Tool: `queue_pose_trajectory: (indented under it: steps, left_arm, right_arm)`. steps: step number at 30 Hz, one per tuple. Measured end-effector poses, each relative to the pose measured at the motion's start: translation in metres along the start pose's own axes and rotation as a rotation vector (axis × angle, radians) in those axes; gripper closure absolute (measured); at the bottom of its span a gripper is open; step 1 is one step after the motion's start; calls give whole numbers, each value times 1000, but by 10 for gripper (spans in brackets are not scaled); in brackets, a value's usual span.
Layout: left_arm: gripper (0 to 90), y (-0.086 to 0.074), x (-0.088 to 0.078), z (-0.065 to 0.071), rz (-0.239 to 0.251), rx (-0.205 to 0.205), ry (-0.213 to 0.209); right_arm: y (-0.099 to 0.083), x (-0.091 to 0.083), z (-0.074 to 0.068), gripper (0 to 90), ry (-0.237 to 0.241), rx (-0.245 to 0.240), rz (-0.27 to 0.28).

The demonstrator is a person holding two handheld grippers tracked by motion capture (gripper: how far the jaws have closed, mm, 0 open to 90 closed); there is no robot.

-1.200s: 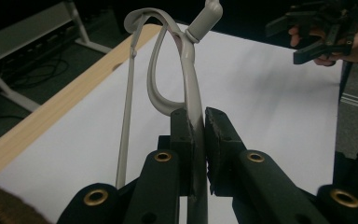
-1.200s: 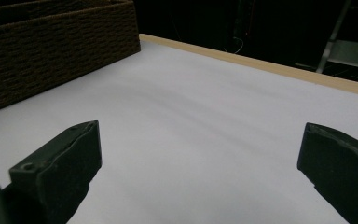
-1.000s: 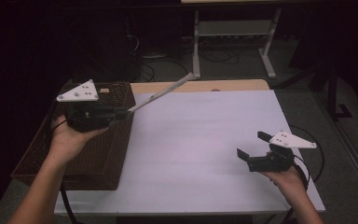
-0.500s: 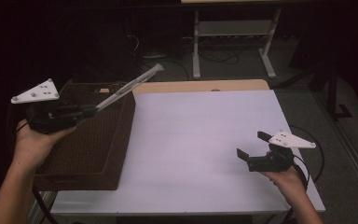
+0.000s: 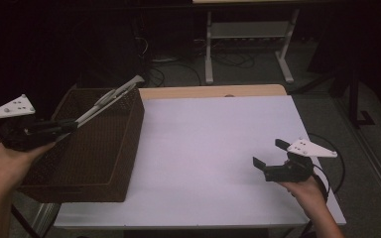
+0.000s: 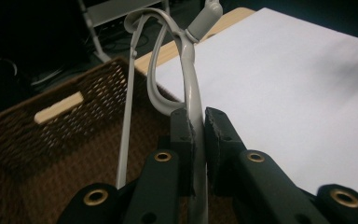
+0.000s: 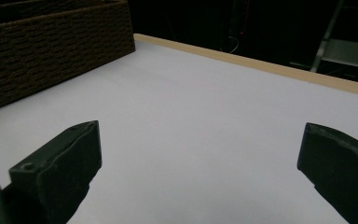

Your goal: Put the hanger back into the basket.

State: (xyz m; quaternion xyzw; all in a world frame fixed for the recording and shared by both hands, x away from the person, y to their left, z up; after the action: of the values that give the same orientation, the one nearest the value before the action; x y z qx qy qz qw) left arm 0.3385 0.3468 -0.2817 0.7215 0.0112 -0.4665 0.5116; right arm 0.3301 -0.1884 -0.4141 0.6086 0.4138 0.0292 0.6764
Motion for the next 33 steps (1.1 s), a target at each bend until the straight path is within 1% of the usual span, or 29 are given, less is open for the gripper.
queue_pose_trajectory:
  steps: [1, 2, 4, 6, 8, 9, 10, 11, 12, 14, 16, 17, 19, 21, 23, 24, 25, 26, 27, 28, 29, 30, 31, 32, 33]
  left_arm:
    - [827, 0, 0, 0, 0, 0, 0]
    - [828, -6, -1, -4, -10, -7, 6]
    - [827, -12, -1, -6, -22, -22, 10]
    - [827, -18, 0, -10, -29, -27, 14]
    - [827, -23, 0, -12, -34, -43, 11]
    - [827, -23, 0, -12, -34, -43, 11]
    - [827, -28, 1, -13, -49, -47, 14]
    - [827, -28, 1, -13, -49, -47, 14]
    - [827, -32, 3, -14, -62, -54, 13]
    - [827, -36, 5, -17, -73, -56, 11]
    - [827, -40, 9, -19, -85, -65, 14]
    - [827, -42, 12, -21, -92, -62, 15]
    - [827, -46, 17, -23, -106, -72, 8]
    - [827, -49, 24, -24, -119, -70, 0]
    - [827, -52, 30, -25, -137, -77, -10]
    - [826, -54, 33, -25, -148, -74, -14]
    - [827, -54, 33, -25, -148, -74, -14]
    - [826, -57, 39, -27, -167, -78, -16]
    - [826, -59, 42, -28, -184, -69, -12]
    - [827, -59, 42, -28, -184, -69, -12]
    - [826, -62, 47, -29, -199, -75, -15]
    - [826, -62, 47, -29, -199, -75, -15]
    - [825, -64, 51, -30, -206, -76, -19]
    - [825, -65, 52, -30, -210, -65, -21]
    - [825, -65, 54, -30, -210, -65, -23]
  right_arm:
    - [0, 0, 0, 0, 0, 1, 0]
    - [0, 0, 0, 0, -1, 0, 0]
    - [0, 0, 1, 0, -3, 2, 0]
    - [0, 0, 1, 0, -4, 4, 0]
    - [0, -1, 1, 0, -6, 4, 1]
    - [0, -1, 1, 0, -7, 6, 2]
    - [0, -1, 2, 0, -8, 8, 1]
    - [0, -1, 2, 0, -9, 7, 2]
    - [0, -1, 2, 0, -9, 8, 3]
    - [0, -1, 2, 0, -9, 8, 2]
    - [0, -1, 2, 0, -9, 9, 1]
    - [0, 0, 2, 0, -9, 7, 1]
    - [1, -1, 2, 0, -9, 3, 2]
    - [1, -1, 2, 0, -10, 5, 3]
    - [1, -1, 2, 0, -11, 6, 5]
    - [1, -1, 2, 0, -12, 5, 6]
    - [1, -1, 3, 0, -12, 4, 6]
    - [1, -1, 3, 0, -12, 6, 5]
    - [1, -1, 3, 0, -12, 6, 5]
    - [1, -1, 3, 0, -12, 6, 5]
    - [1, -1, 3, 0, -11, 4, 6]
    - [1, -1, 3, 0, -11, 4, 6]
    - [1, -1, 3, 0, -11, 4, 7]
    - [1, -1, 3, 0, -11, 6, 7]
    - [1, -1, 3, 0, -12, 6, 7]
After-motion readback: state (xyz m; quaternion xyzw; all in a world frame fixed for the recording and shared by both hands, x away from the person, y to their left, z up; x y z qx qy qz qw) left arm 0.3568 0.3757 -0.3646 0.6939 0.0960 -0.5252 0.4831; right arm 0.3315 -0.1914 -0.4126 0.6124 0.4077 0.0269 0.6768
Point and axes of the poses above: each handheld gripper's, and its own axes: x roughly forward along the jaws, y roughly out of its top, z roughly to its right, the point moved 8 cm from there along x, roughly forward along the jaws, and after that the axes turned 11 degrees about -z, right-handed, at the moved point
